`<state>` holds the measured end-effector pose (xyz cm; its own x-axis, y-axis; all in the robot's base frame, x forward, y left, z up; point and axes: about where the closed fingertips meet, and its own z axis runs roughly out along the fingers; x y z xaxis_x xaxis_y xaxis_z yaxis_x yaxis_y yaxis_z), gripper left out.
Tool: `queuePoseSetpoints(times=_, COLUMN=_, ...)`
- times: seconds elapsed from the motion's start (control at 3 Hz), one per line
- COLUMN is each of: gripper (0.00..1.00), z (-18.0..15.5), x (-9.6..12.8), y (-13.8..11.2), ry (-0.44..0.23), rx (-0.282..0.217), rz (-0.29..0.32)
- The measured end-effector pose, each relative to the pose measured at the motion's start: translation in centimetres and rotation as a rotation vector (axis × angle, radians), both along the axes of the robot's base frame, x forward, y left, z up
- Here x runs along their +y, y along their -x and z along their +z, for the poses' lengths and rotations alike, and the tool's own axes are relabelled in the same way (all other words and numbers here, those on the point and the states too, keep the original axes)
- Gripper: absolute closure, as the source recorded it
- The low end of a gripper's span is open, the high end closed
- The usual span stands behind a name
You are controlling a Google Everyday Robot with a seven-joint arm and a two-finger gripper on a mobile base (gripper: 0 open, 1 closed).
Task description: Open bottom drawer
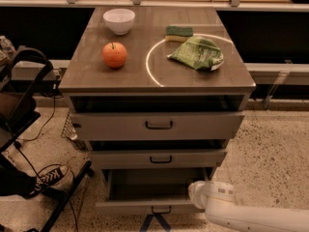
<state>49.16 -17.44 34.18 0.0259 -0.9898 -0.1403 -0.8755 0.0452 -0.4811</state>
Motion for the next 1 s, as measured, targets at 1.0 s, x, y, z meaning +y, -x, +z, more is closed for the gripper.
queuePoseSetpoints(times=1.0, gripper=1.0, z=-3.7, x=0.7, y=-3.4, ry=-0.031, rx=-0.072, rz=0.044)
